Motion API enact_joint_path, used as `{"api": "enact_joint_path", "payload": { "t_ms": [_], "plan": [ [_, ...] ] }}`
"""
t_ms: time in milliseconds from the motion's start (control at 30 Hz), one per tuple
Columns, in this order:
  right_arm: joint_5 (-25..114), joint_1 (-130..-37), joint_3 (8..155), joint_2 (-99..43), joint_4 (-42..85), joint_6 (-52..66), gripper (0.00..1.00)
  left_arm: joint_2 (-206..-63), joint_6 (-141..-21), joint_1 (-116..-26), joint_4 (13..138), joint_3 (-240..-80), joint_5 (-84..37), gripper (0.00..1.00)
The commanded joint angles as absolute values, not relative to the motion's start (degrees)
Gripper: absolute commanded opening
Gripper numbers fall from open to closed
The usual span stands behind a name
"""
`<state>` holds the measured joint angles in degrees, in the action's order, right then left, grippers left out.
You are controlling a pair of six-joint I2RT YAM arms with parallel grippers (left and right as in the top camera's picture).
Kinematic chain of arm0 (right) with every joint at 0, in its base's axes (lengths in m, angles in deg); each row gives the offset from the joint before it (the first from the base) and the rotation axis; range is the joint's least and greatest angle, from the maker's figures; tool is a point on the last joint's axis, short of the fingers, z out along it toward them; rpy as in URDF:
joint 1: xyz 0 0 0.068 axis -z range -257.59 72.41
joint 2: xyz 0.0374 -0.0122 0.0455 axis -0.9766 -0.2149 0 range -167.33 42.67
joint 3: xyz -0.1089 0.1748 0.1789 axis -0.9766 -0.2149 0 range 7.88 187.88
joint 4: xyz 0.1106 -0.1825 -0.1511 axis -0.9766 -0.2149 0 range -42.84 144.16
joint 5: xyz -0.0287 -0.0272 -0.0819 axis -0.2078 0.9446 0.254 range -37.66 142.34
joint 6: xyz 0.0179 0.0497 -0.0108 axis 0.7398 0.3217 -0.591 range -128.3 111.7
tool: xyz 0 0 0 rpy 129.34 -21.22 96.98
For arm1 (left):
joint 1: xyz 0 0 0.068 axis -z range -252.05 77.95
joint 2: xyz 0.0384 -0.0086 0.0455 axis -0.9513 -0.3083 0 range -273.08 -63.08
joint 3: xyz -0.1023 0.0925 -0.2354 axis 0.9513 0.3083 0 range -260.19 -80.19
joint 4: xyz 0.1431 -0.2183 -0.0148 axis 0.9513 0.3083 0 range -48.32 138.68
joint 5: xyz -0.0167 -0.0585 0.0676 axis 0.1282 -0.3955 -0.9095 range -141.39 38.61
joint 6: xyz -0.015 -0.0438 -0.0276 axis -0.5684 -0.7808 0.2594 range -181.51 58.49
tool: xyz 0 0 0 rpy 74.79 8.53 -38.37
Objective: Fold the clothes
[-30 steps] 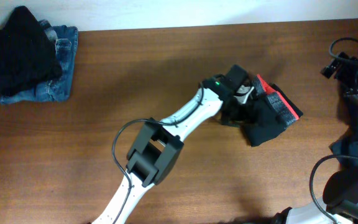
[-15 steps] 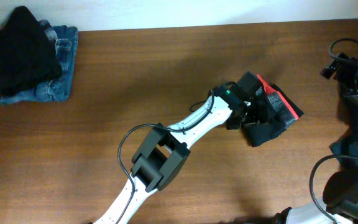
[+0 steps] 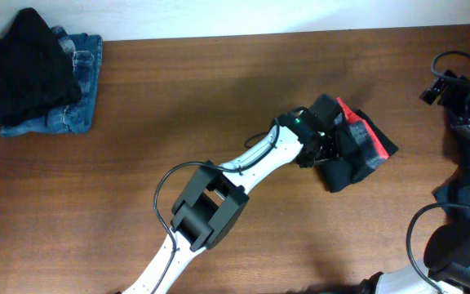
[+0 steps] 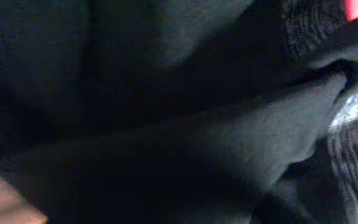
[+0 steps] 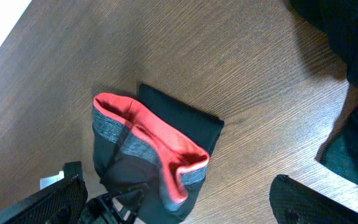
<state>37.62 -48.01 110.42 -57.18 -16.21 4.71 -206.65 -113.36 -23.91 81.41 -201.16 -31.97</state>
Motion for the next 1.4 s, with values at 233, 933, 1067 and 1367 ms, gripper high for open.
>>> {"api": "enact_joint_path", "payload": {
  "t_ms": [233,933,1067,1367],
  "plan": [
    [36.9,-47.9,110.9,-57.2,-16.4,3.9,0.99,-206.5,-113.3,-27.4,81.3,-200.2,-33.7,0.01],
    [33.3,-47.9,110.8,-57.2,-16.4,3.9,0.99,-206.5,-86.4,-44.0,102.8,-200.2,-33.2,0.13],
    [33.3,-47.9,110.8,-57.2,-16.3,3.9,0.99,-206.3,-80.6,-46.4,103.9,-200.3,-28.3,0.18],
    [33.2,-49.5,110.1,-57.8,-16.2,3.5,0.99,-201.9,-70.0,-48.3,105.7,-200.7,-25.8,0.30]
  ]
}}
